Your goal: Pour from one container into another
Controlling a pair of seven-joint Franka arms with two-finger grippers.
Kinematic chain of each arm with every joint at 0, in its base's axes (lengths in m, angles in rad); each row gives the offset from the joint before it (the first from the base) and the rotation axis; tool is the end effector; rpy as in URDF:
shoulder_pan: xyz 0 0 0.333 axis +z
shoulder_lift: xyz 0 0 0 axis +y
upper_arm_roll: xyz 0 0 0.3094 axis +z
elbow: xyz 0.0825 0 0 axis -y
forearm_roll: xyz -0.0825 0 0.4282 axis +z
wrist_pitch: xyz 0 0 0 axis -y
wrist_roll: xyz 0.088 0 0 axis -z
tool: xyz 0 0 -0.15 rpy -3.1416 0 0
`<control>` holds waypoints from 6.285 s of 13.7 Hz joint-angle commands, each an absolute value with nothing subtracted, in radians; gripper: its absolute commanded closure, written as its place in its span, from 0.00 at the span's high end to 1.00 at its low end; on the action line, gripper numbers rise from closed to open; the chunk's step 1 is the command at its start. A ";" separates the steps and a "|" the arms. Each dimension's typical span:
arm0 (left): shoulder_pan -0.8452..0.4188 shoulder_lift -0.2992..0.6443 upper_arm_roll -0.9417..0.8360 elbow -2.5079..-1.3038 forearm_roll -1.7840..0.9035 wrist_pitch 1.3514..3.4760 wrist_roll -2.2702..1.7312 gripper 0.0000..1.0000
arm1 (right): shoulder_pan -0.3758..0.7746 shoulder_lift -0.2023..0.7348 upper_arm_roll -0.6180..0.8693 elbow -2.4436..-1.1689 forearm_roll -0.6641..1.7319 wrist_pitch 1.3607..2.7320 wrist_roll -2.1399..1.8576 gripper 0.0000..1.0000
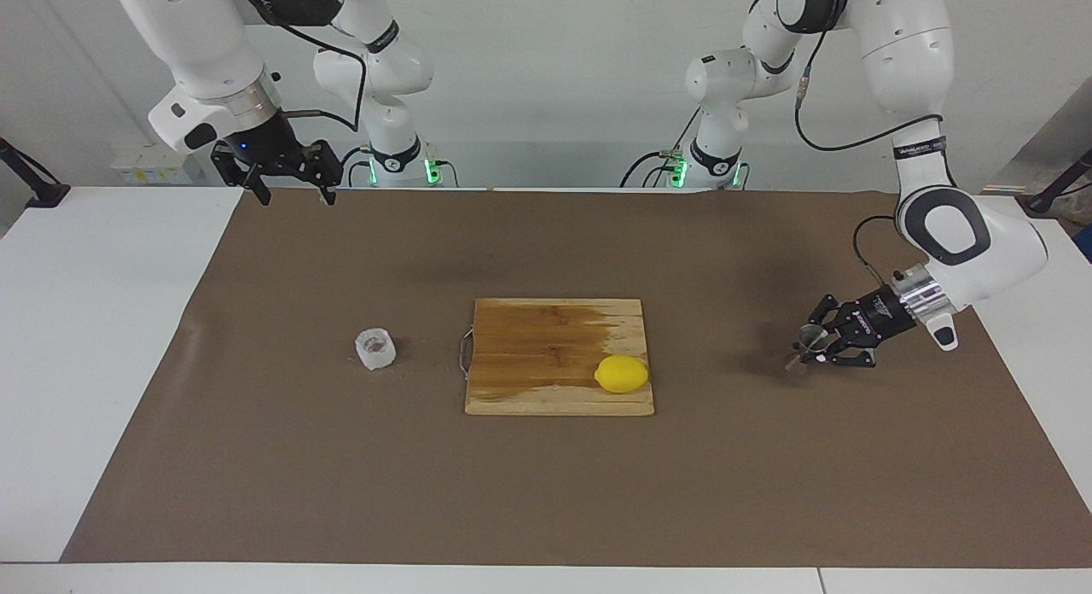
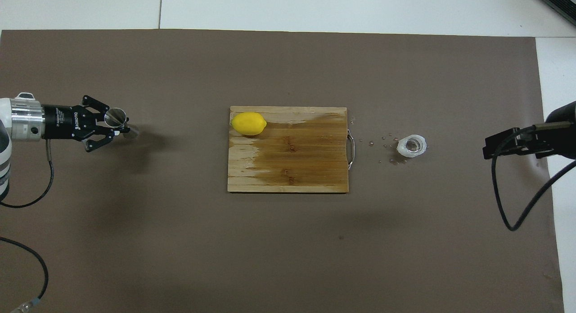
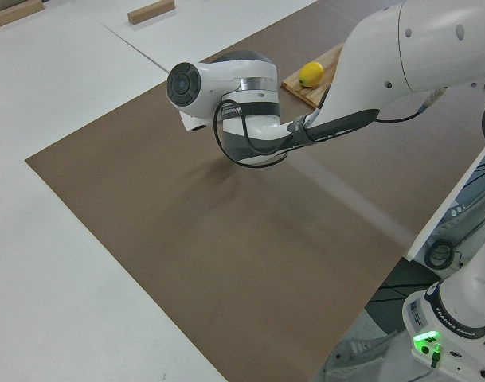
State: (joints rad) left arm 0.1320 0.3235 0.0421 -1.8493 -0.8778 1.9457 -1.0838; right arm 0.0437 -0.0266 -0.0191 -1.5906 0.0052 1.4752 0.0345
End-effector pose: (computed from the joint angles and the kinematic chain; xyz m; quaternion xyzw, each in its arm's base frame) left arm 0.6546 0.0304 0.2907 0.6124 0.6917 -0.2534 0.2870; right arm 0.5760 0.0149 0.5727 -0.9990 0.0048 0.0445 0.0015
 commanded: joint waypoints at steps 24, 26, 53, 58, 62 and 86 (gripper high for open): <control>-0.669 0.192 0.048 -2.063 -1.731 2.736 -1.111 0.00 | 0.034 -0.035 -0.014 -1.595 -0.011 1.474 0.011 1.00; -0.681 0.218 0.049 -2.069 -1.895 2.763 -1.037 0.00 | 0.034 -0.035 -0.014 -1.595 -0.011 1.474 0.011 1.00; -0.761 0.161 0.049 -2.108 -1.911 2.867 -0.500 1.00 | 0.034 -0.035 -0.014 -1.595 -0.011 1.468 0.011 1.00; -0.831 0.114 0.049 -2.118 -1.911 2.905 -0.503 1.00 | 0.040 -0.066 -0.005 -1.624 -0.002 1.453 -0.040 1.00; -0.845 0.112 0.049 -2.102 -1.783 2.918 -0.500 1.00 | 0.009 -0.100 -0.012 -1.702 0.035 1.522 -0.354 1.00; -0.212 -0.072 0.063 -1.941 -0.077 2.014 -0.091 1.00 | -0.242 0.422 -0.006 -1.943 0.986 1.916 -2.370 1.00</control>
State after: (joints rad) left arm -0.2516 -0.0200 0.0723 -1.9292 -0.1455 2.0819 -0.1806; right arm -0.2505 0.3999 -0.0108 -1.9594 0.9611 1.9177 -2.3488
